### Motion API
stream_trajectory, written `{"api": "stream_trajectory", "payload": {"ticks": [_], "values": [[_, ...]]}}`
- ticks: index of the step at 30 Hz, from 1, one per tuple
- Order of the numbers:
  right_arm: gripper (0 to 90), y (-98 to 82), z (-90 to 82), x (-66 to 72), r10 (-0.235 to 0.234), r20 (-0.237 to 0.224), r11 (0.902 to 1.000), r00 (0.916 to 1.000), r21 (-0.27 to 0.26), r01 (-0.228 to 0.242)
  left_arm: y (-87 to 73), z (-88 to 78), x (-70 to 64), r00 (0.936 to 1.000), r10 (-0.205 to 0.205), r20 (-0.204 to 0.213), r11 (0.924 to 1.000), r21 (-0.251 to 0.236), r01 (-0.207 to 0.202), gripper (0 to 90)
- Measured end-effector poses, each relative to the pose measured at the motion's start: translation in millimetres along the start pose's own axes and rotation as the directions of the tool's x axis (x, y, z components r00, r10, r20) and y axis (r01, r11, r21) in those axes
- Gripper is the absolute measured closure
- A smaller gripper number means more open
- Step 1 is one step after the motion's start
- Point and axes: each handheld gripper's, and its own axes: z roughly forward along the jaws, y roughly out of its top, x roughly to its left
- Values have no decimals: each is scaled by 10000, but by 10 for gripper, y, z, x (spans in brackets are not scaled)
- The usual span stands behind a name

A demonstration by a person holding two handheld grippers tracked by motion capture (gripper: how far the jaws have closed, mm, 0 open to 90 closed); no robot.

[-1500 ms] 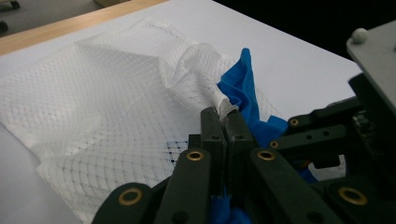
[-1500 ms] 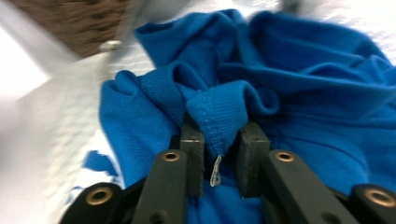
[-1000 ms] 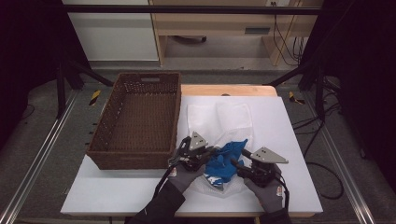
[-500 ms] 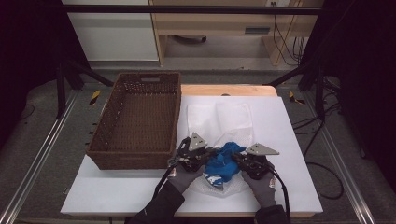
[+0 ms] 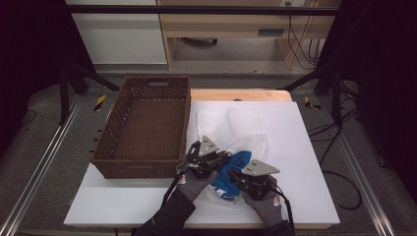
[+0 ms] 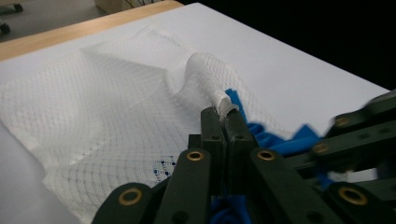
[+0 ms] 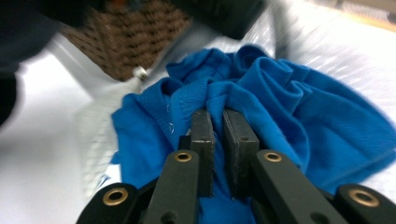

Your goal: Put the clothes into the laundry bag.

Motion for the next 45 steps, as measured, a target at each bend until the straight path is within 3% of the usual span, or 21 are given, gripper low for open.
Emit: {"api": "stream_trajectory", "payload": {"ticks": [3, 5, 6, 8, 11, 13, 14, 17, 18, 19, 22, 23, 24, 27, 30, 31, 32, 33, 35, 44, 45], "values": [[819, 11, 244, -49, 125, 464, 9986, 9988, 511, -149, 43, -31, -45, 9999, 112, 99, 9998, -159, -111, 890], [794, -2, 351, -92, 43, 1072, 9964, 9942, 837, -134, 26, -29, -53, 9999, 98, 127, 9998, -154, -96, 890], [794, -2, 351, -92, 43, 1072, 9964, 9942, 837, -134, 26, -29, -53, 9999, 98, 127, 9998, -154, -96, 890], [751, -15, 410, -153, 508, 1347, 9944, 9896, 856, -627, -43, -14, -38, 9999, 14, 145, 10000, -67, -13, 890], [696, -12, 375, -147, 456, 1300, 9953, 9905, 790, -562, -89, -3, -15, 9999, -48, 91, 10000, 3, 48, 890], [625, 1, 221, -152, 665, 865, 9975, 9940, 165, -682, -144, 3, 25, 9997, -230, 68, 9997, 25, 230, 889], [625, 1, 221, -152, 665, 865, 9975, 9940, 165, -682, -144, 3, 25, 9997, -230, 68, 9997, 25, 230, 889], [583, 36, -72, -205, 952, 586, 9929, 9937, -769, -906, -186, 6, 47, 9995, -315, 88, 9995, 46, 314, 889], [583, 36, -72, -205, 952, 586, 9929, 9937, -769, -906, -186, 6, 47, 9995, -315, 88, 9995, 46, 314, 889], [560, 38, -202, -285, 1058, 943, 9894, 9899, -1093, -954, -200, 9, 36, 9997, -225, 83, 9997, 70, 224, 889], [516, 5, -236, -396, 1206, 1466, 9889, 9818, -1038, -1060, -209, 6, 26, 9999, -164, 40, 9999, 53, 164, 888], [472, -56, -202, -509, 1481, 1815, 9873, 9722, -835, -1349, -216, 6, 23, 9999, -130, 46, 9999, 38, 129, 888], [472, -56, -202, -509, 1481, 1815, 9873, 9722, -835, -1349, -216, 6, 23, 9999, -130, 46, 9999, 38, 129, 889], [406, -158, -13, -614, 1636, 2116, 9852, 9636, 164, -1708, -226, 17, 24, 9999, -153, 80, 9999, 64, 152, 889], [414, -182, 89, -632, 1586, 2076, 9847, 9653, 383, -1700, -229, 19, 22, 9999, -123, 85, 9999, 97, 122, 889], [492, -199, 157, -656, 1732, 1905, 9819, 9663, 424, -1844, -230, 15, 28, 9999, -133, 96, 9999, 106, 132, 889], [492, -199, 157, -656, 1732, 1905, 9819, 9663, 424, -1844, -230, 15, 28, 9999, -133, 96, 9999, 106, 132, 889], [642, -205, 179, -652, 1814, 1624, 9809, 9699, 404, -1903, -230, 14, 33, 9999, -128, 96, 9998, 122, 126, 889], [785, -190, 136, -610, 1603, 1390, 9858, 9772, 283, -1657, -232, 17, 49, 9998, -201, 83, 9997, 137, 199, 889], [825, -36, -219, -330, 669, 840, 9966, 9942, -546, -624, -179, -15, 53, 9994, -342, 28, 9994, 51, 342, 889], [819, 8, -245, -218, 334, 653, 9977, 9973, -610, -295, -140, -32, 44, 9993, -363, 40, 9993, -52, 364, 889]]}}
